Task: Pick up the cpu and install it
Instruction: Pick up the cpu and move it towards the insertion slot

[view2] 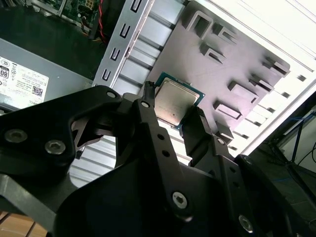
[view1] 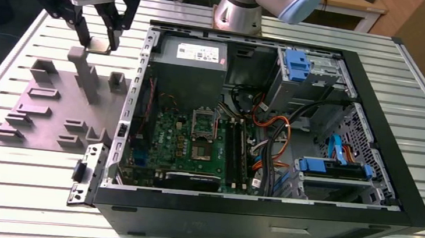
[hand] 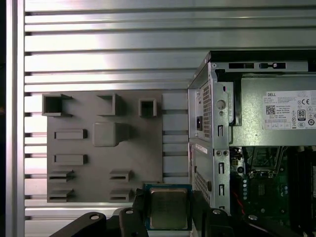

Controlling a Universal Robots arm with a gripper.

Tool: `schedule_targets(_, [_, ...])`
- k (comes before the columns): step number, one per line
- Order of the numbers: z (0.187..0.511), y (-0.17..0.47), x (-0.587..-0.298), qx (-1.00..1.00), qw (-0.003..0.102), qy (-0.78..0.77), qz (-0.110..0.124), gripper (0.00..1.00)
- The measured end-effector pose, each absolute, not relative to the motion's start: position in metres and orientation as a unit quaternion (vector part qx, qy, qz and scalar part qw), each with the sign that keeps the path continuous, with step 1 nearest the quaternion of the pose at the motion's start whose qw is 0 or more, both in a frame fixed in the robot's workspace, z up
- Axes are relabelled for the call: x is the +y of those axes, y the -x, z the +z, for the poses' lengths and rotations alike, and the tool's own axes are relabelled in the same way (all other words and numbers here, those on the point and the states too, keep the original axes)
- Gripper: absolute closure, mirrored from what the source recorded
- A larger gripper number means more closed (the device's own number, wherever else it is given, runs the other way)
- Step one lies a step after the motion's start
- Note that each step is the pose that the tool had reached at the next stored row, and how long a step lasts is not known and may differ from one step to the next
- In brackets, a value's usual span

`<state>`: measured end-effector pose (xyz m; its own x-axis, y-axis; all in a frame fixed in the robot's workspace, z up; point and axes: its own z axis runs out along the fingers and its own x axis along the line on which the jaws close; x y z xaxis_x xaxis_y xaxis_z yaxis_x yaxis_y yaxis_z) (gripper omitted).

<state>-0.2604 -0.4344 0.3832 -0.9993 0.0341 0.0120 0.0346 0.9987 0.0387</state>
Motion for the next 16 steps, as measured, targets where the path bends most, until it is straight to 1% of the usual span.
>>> schedule_targets(16, [0.3833,0.2558,-0.4349,-1.0,0.006,0.017,-0.019,0.53])
